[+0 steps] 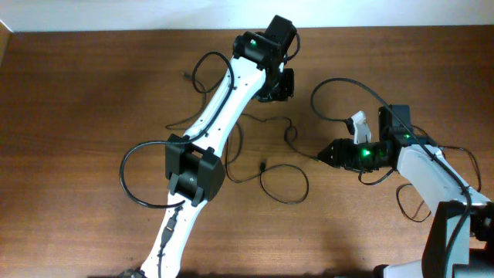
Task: Untangle cables
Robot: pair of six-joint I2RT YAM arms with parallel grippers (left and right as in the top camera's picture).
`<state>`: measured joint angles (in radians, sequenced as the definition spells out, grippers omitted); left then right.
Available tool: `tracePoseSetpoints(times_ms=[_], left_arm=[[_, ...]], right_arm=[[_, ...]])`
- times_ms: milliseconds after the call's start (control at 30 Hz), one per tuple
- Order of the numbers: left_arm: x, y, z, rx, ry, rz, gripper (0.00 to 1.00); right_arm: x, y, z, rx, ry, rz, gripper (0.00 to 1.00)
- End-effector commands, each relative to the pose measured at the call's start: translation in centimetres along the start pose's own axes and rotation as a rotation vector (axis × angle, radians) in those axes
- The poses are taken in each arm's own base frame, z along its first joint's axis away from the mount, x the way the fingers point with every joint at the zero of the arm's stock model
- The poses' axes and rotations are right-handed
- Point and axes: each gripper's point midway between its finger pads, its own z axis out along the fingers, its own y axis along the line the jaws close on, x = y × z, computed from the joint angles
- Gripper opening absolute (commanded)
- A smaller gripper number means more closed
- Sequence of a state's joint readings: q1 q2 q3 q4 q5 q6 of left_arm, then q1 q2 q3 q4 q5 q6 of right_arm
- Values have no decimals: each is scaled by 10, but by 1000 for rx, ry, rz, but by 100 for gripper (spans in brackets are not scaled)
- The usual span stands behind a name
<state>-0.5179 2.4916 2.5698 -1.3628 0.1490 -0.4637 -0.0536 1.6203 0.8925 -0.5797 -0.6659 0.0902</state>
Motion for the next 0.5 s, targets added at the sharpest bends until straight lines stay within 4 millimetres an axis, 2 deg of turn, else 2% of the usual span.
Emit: tracePoseSetpoints(times_ms=[0,67,200,267,333,400,467], left_arm=[[-8,9,11,-38,-20,-27,25],[-8,10,19,-40,-15,-28,25],[-4,20,50,-60,28,-62,25],[-6,21,55,-59,26,-68,25],[-8,5,63,20,33,-60,28],[-1,1,70,49,68,-67,29],[16,3,86,39,146,-86,31]], right_arm=[[-10,1,-5,17,-32,0,58],[-10,1,-5,18,-32,0,58],[-10,0,-5,25,-33,0,56],[-10,0,-5,25,-33,0,54],[-10,0,-5,25,-33,0,54],[-10,0,-5,25,-34,12,54],[-11,0,-5,24,-37,36,54]])
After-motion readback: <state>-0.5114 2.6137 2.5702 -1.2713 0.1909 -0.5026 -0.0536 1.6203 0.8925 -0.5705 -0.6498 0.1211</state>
